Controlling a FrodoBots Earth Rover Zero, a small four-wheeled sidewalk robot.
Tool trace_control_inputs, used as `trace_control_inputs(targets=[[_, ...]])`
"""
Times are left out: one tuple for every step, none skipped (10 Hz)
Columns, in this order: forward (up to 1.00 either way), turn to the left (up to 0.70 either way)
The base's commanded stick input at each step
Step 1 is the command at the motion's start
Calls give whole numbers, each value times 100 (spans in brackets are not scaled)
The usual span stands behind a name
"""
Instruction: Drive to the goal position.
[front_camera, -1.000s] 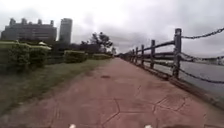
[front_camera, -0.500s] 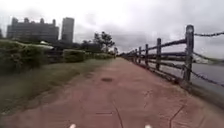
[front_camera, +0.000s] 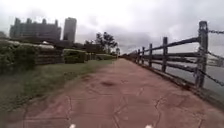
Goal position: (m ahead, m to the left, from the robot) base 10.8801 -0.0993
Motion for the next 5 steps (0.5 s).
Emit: trace_control_inputs(targets=[[70, 0], [70, -5], [70, -17], [70, -30], [70, -35]])
